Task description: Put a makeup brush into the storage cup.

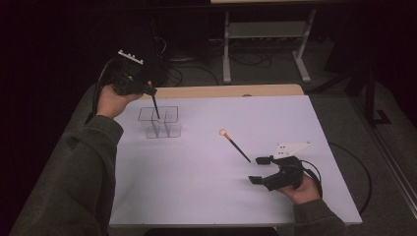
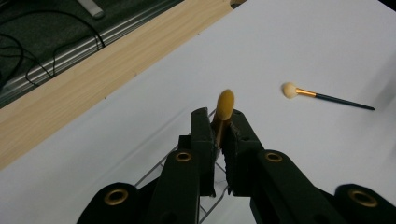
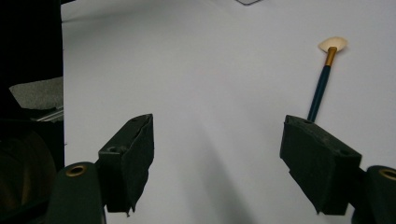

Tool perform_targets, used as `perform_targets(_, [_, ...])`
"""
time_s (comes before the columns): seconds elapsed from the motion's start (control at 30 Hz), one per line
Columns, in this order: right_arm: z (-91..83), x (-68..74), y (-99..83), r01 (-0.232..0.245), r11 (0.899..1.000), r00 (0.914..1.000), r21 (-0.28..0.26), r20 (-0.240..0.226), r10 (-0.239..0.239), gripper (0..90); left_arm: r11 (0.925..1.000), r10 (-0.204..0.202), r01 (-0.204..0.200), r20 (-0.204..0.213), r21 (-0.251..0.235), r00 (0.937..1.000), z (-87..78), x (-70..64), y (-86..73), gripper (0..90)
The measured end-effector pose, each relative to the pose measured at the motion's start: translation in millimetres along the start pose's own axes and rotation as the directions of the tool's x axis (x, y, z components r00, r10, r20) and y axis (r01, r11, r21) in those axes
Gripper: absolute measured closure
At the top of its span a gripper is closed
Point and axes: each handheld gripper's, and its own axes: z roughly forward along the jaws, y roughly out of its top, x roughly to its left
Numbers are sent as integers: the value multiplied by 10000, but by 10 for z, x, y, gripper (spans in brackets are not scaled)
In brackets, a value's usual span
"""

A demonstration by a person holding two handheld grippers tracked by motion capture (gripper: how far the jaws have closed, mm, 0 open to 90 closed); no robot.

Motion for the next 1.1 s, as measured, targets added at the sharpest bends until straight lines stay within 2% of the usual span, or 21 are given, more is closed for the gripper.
perform_targets(0.07, [-1, 0, 0, 7, 10000, 10000, -6, -2, -7, 249, 10000, 40, -40, -9, 35, 10000, 19, -10, 2, 832])
perform_targets(0.1, [-1, 0, 0, 10, 10000, 10000, -8, -6, -10, 249, 10000, -68, 68, 15, -11, 10000, 32, -22, 2, 832])
perform_targets(0.13, [-1, 1, 0, 9, 10000, 10000, -9, -7, -9, 249, 9999, 65, -66, 10, 102, 10000, 35, -16, 4, 832])
perform_targets(0.23, [-2, 1, -1, 23, 10000, 10000, -13, 3, -23, 249, 9999, 4, -6, 100, 164, 9999, 66, -28, 2, 832])
perform_targets(0.33, [-5, 4, -2, 32, 10000, 10000, -12, -6, -32, 249, 9990, 172, -175, 82, 402, 9998, 91, -41, 2, 832])
perform_targets(0.6, [-2, 17, -1, 53, 10000, 10000, -14, -29, -53, 249, 9981, 165, -172, 119, 599, 9998, 116, -42, -17, 832])
perform_targets(0.7, [1, 19, -1, 83, 10000, 10000, -22, -22, -83, 249, 9989, -4, 0, 85, 475, 10000, 125, -45, -34, 832])
perform_targets(0.73, [3, 20, -1, 108, 9999, 9999, -23, -30, -108, 249, 9988, 101, -101, 2, 469, 9999, 119, -44, -47, 832])
perform_targets(0.8, [8, 23, 0, 126, 9999, 9999, -20, -32, -126, 249, 9993, -58, 58, 22, 382, 10000, 144, -41, -80, 832])
perform_targets(0.9, [13, 28, 1, 59, 10000, 10000, 42, -56, -59, 249, 9978, 12, -11, -11, 667, 10000, 161, -9, -122, 832])
perform_targets(0.93, [16, 27, 0, 82, 10000, 9999, 46, -62, -82, 249, 9984, -144, 145, -17, 551, 9999, 164, -11, -130, 832])
perform_targets(0.97, [19, 29, 0, 74, 10000, 9999, 53, -71, -74, 249, 9987, -36, 37, -14, 506, 10000, 154, 3, -139, 832])
perform_targets(1.0, [22, 29, 0, 91, 9999, 9999, 48, -66, -91, 249, 9992, -112, 112, -8, 374, 9999, 149, 6, -147, 832])
perform_targets(1.1, [28, 28, 0, 106, 9999, 9999, 81, -79, -106, 249, 9988, -196, 197, -33, 442, 9998, 166, 23, -177, 832])
